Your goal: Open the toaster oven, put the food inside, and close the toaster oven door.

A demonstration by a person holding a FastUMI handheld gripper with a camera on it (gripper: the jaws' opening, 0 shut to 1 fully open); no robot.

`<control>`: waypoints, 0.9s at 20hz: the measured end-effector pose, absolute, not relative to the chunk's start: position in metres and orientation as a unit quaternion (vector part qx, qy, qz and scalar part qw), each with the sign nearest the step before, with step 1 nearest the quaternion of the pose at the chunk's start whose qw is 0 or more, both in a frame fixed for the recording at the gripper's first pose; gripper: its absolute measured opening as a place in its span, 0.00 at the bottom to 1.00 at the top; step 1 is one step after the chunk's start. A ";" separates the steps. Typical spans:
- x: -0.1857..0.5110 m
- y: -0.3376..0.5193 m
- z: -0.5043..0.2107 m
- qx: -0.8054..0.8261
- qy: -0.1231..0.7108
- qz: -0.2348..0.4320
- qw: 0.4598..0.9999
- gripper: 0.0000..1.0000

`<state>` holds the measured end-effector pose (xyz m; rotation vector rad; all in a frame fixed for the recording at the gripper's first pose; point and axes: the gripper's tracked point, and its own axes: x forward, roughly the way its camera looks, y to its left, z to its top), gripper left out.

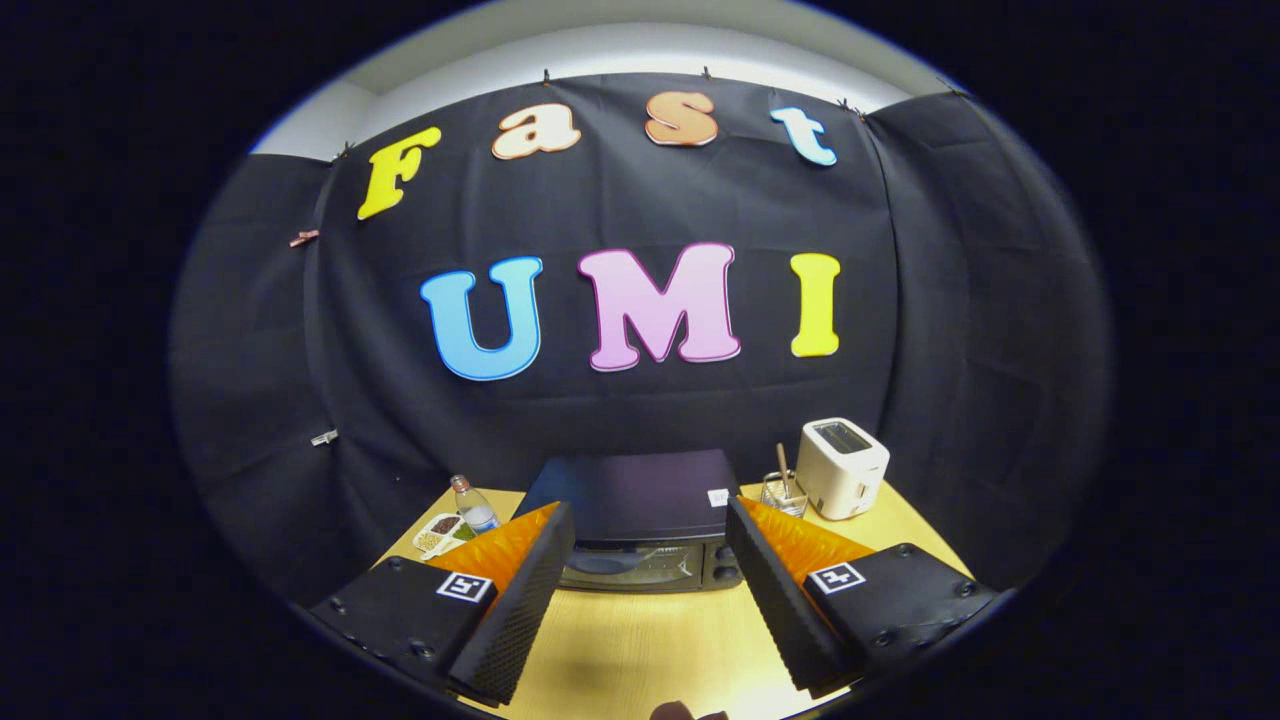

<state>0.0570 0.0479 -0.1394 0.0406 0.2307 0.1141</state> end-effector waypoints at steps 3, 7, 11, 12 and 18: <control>0.030 0.041 -0.108 0.027 0.101 0.061 0.993 0.99; -0.007 0.034 -0.067 0.024 0.067 0.066 0.995 0.98; -0.033 0.029 -0.042 -0.001 0.042 0.069 0.997 0.98; -0.038 0.029 -0.038 0.002 0.038 0.069 0.997 0.98; -0.057 0.024 -0.039 0.006 0.036 0.072 0.997 0.98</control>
